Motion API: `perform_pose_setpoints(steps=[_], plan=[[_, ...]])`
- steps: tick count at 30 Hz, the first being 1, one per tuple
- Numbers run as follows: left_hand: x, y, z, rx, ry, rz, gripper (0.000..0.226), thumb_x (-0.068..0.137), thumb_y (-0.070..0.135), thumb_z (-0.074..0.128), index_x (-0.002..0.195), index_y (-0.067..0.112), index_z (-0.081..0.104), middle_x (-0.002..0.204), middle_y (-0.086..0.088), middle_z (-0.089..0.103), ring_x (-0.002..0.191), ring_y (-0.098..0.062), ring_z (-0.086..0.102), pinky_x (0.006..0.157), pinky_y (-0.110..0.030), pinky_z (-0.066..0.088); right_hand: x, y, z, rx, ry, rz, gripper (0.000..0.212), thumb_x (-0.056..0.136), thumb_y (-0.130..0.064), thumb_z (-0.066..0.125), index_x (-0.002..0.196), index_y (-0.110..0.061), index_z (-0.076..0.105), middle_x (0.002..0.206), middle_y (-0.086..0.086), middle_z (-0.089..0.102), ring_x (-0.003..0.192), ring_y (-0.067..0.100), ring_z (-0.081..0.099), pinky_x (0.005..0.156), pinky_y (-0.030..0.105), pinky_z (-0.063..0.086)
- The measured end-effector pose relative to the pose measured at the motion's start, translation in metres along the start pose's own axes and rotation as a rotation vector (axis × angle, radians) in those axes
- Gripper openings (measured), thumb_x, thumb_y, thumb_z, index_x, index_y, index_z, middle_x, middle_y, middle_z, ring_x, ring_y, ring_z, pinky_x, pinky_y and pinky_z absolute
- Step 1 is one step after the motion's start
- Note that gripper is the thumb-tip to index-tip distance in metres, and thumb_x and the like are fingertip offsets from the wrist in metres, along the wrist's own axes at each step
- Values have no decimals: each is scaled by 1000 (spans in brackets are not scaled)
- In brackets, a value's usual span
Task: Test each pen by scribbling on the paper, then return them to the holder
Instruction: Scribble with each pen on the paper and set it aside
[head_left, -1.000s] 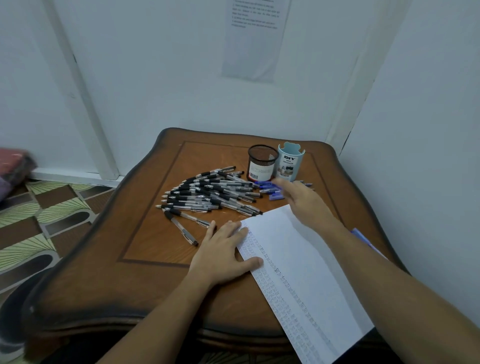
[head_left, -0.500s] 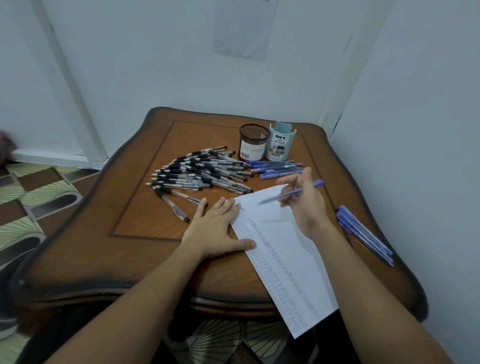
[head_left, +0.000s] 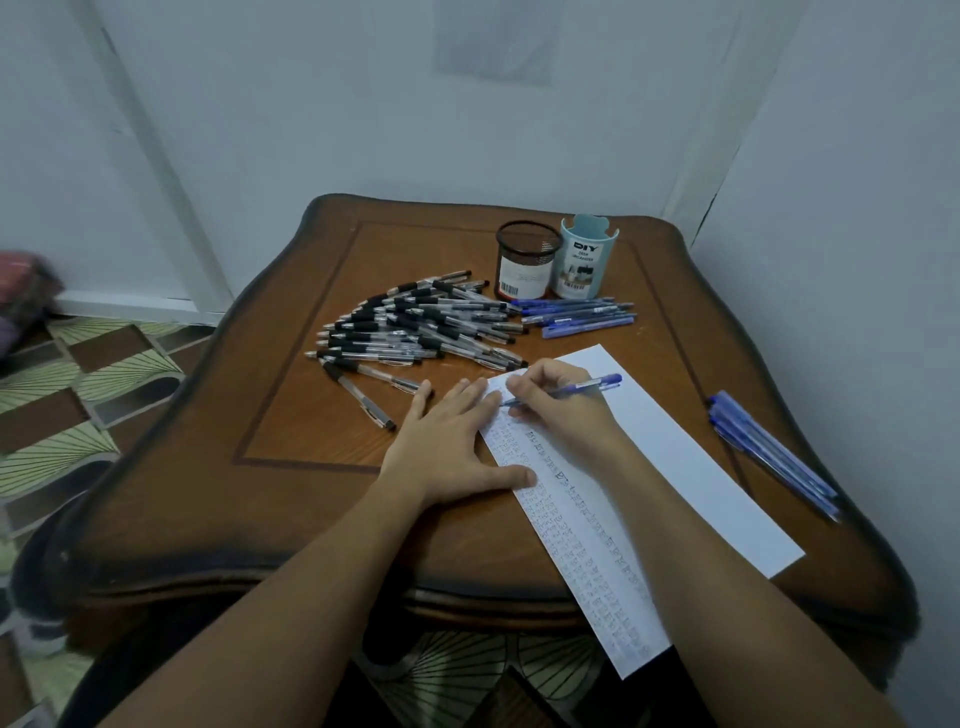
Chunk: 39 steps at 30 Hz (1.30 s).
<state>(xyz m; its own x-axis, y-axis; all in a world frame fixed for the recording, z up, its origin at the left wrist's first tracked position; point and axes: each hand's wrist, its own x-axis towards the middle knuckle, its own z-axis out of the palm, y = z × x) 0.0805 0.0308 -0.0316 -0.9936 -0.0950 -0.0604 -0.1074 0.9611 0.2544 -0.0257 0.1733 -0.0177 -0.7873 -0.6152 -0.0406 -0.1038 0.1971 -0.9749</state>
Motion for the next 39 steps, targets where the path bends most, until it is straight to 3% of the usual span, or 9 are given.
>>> perform_pose_setpoints(steps=[3, 7, 10, 16, 27, 35, 39], plan=[[0, 0, 0, -3, 7, 3, 110, 68, 94, 33, 156, 32, 12, 165, 7, 4, 150, -8, -2, 117, -45, -17, 3, 2, -1, -66, 26, -11, 28, 77, -25, 84, 65, -20, 58, 61, -2, 59, 63, 13, 59, 63, 31, 49], [1, 0, 0, 12, -8, -5, 110, 70, 93, 35, 156, 29, 12, 165, 8, 3, 150, -7, -3, 117, -45, -18, 0, 0, 5, -151, 160, -20, 33, 72, -3, 73, 54, -18, 50, 51, -1, 53, 53, 10, 50, 57, 29, 40], [2, 0, -1, 12, -16, -12, 109, 70, 93, 36, 157, 30, 11, 165, 8, 2, 150, -7, -3, 116, -44, -18, -2, 1, 9, -156, 210, -25, 35, 73, -2, 70, 53, -15, 45, 46, -3, 46, 46, 5, 47, 51, 23, 38], [1, 1, -2, 13, -19, -13, 113, 64, 94, 30, 156, 31, 12, 165, 9, 2, 150, -7, -3, 116, -43, -17, -3, 5, 10, -137, 193, -47, 37, 73, -4, 70, 53, -17, 42, 50, 5, 45, 56, 21, 52, 57, 32, 40], [1, 1, -2, -6, 3, -16, 106, 68, 89, 31, 156, 31, 15, 164, 9, 5, 150, -6, -1, 116, -42, -17, -5, 3, 11, -174, 188, -71, 36, 74, -3, 68, 56, -15, 39, 53, 7, 40, 56, 19, 47, 56, 31, 37], [0, 0, -3, -66, 25, -29, 85, 78, 60, 32, 156, 28, 18, 165, 7, 7, 149, -6, 0, 117, -39, -19, -5, 4, 9, -151, 189, -83, 35, 76, 0, 67, 57, -13, 40, 52, 6, 42, 53, 15, 49, 51, 23, 40], [0, 0, -3, -78, 49, -52, 70, 94, 47, 44, 156, 25, 19, 165, 4, 7, 150, -8, -1, 112, -34, -24, -7, 2, 10, -160, 187, -91, 39, 77, 1, 68, 55, -15, 39, 50, 3, 42, 49, 10, 48, 49, 18, 39]])
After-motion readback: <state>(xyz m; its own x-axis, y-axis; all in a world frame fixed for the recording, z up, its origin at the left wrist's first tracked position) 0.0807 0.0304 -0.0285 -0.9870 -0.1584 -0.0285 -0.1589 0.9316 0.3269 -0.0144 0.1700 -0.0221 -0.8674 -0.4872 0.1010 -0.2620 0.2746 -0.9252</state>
